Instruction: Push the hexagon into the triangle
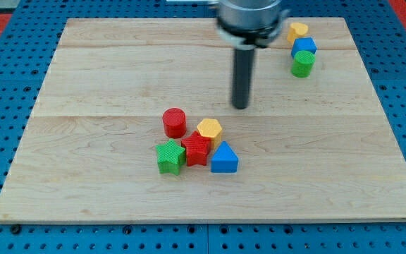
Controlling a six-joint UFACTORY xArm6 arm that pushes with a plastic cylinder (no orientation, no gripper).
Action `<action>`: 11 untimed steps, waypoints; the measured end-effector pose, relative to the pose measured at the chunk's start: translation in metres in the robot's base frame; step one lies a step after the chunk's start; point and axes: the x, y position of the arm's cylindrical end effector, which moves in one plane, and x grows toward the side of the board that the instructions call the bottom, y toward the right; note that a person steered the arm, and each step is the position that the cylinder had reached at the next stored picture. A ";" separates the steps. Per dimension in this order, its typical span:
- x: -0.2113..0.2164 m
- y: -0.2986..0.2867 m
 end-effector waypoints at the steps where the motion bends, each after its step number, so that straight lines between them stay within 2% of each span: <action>1: -0.009 0.037; 2: -0.024 -0.048; 3: 0.010 -0.093; 4: 0.010 -0.123; 5: -0.019 -0.133; 6: -0.007 -0.147; 8: 0.055 -0.090; 9: 0.048 -0.080; 10: 0.020 -0.082; 11: 0.024 -0.151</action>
